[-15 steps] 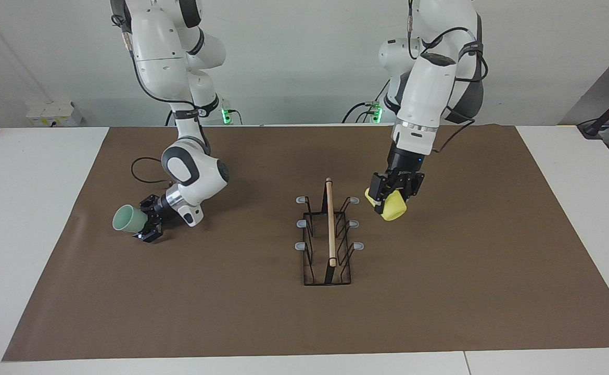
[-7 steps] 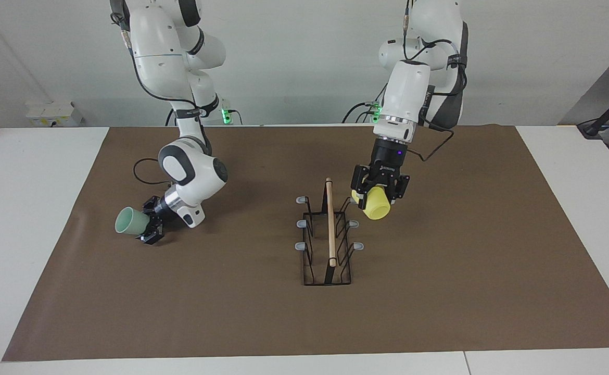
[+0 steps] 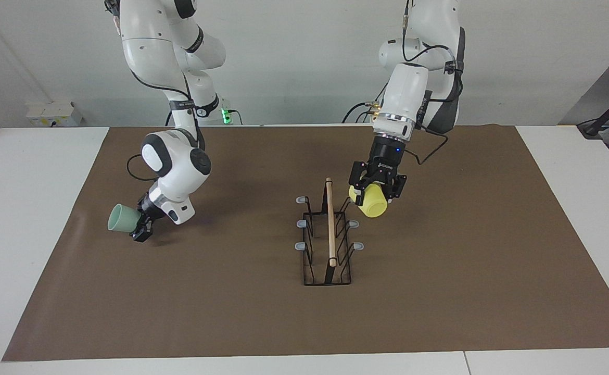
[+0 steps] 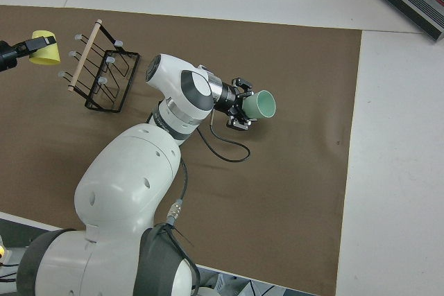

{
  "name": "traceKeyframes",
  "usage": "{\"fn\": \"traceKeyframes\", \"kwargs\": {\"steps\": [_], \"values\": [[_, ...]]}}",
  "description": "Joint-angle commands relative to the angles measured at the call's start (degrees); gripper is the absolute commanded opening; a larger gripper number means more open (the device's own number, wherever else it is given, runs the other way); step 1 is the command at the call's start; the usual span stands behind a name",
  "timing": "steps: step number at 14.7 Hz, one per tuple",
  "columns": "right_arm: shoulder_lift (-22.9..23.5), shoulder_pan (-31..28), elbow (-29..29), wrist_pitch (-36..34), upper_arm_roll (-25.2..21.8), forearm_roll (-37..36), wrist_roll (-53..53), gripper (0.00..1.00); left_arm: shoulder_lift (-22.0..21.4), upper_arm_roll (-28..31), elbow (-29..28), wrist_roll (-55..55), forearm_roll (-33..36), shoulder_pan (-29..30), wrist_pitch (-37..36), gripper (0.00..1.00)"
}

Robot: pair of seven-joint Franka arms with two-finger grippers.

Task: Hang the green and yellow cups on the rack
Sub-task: 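Hang the yellow cup on a rack peg while the right gripper lifts the green cup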

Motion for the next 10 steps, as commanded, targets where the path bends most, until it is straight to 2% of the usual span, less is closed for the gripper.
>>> {"fn": "traceKeyframes", "kwargs": {"steps": [1,5,10], "values": [[-2.17,-0.35,3.26,-3.48,1.40,12.73,-6.25,0.00,1.68,0.31,-0.03,0.27,1.47,0.53,2.08,0.00],[-5.68,-0.35,3.63,-3.67,2.55,20.48,-6.97,0.00,3.45,0.22,1.03,0.36,2.08,0.44,1.99,0.00],[-10.17,-1.92,3.45,-3.75,2.46,40.06,-14.51,0.00,4.15,0.22,2.09,0.45,2.26,0.53,1.29,0.00]]}}
